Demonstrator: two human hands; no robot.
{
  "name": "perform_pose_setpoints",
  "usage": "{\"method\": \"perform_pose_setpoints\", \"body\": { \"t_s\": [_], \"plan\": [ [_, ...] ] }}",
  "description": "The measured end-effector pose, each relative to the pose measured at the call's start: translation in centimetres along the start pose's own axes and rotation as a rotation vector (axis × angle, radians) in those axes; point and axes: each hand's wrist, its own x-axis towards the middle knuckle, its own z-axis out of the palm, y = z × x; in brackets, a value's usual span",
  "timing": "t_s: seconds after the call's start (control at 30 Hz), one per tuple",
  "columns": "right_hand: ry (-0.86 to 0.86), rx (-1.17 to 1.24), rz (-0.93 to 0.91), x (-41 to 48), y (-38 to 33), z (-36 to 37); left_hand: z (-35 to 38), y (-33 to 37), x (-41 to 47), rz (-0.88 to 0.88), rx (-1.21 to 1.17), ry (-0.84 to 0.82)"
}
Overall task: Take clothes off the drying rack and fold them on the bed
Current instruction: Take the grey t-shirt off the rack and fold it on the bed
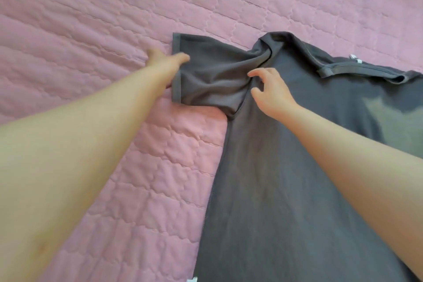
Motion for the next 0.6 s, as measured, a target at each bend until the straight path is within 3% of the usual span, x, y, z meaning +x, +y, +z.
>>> {"method": "perform_pose_setpoints", "body": {
  "t_s": [0.07, 0.17, 0.23, 0.37, 0.6],
  "plan": [
    [0.074, 0.042, 0.113, 1.1, -0.1, -0.3, 0.5, -1.5, -0.7, 0.031, 0.084, -0.002],
    [0.221, 0.138, 0.477, 2.3, 1.9, -1.2, 1.4, -3.8, -1.4, 0.03, 0.103, 0.0],
    [0.246, 0.118, 0.603, 2.7, 3.9, -2.0, 1.6, -4.6, -1.3, 0.002, 0.097, -0.026],
    [0.206, -0.008, 0.594, 3.5, 6.4, -3.5, 1.8, -4.8, -0.8, -0.021, 0.055, -0.144],
    [0.23, -0.151, 0.377, 8.9, 4.9, -7.3, 2.2, -5.8, -0.6, 0.064, 0.056, -0.099]
  ]
}}
